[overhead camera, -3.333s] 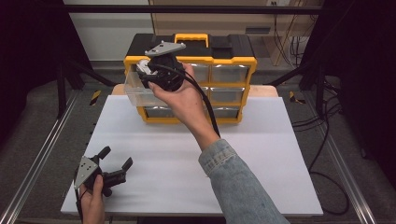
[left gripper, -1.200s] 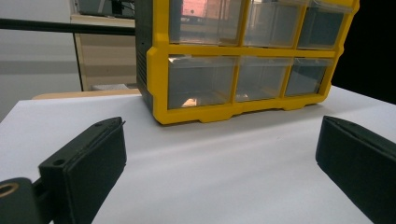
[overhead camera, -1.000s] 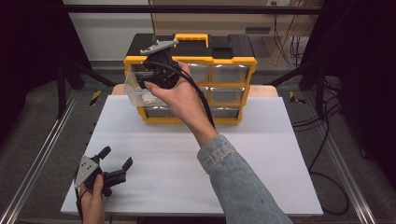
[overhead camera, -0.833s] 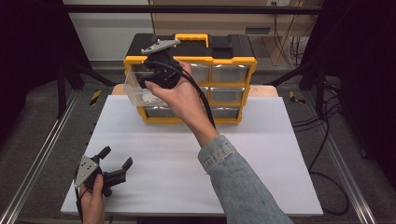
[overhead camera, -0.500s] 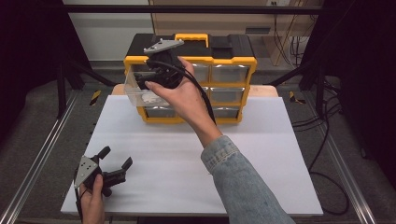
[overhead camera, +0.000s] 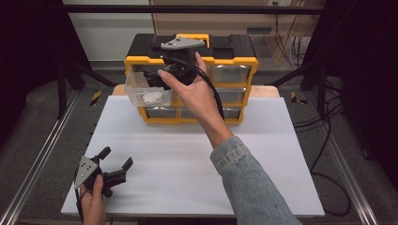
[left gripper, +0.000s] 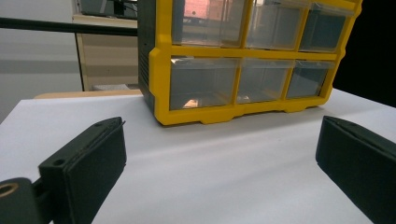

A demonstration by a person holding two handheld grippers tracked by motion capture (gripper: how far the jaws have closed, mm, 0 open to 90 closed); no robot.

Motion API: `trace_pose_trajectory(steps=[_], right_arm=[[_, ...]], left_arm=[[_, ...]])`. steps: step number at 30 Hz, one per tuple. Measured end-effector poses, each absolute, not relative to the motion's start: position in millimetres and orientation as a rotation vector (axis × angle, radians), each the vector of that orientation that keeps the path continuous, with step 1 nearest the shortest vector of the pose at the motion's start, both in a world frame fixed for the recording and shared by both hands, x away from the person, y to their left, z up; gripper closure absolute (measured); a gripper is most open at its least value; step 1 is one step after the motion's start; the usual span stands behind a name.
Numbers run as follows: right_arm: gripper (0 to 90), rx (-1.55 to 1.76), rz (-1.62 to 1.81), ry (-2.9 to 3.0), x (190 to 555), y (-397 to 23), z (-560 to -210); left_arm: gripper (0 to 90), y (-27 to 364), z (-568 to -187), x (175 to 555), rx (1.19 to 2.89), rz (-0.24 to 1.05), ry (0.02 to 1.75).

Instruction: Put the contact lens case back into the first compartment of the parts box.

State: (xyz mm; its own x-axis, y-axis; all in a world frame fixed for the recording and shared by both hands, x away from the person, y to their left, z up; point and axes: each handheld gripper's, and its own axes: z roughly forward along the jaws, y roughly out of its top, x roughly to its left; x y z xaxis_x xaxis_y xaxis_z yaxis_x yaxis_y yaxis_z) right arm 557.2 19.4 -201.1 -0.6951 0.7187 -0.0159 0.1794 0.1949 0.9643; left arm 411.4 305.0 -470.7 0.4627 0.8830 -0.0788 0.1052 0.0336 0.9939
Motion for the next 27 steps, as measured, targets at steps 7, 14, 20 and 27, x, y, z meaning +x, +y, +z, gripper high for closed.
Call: trace_pose_trajectory(steps=[7,14,20,27], right_arm=[[4.9,0.834,1.527,1.993,557,7,-202],[4.7,0.832,1.535,1.973,553,-3,-205],[4.7,0.821,1.528,1.972,550,-11,-204],[4.7,0.841,1.524,1.956,549,-25,-205]], left_arm=[[1.3,304,-470,411,1.43,0.768,0.932],[1.3,304,-470,410,1.43,0.759,0.926],[1.1,303,-470,411,1.429,0.76,0.925],[1.2,303,-470,410,1.43,0.765,0.926]])
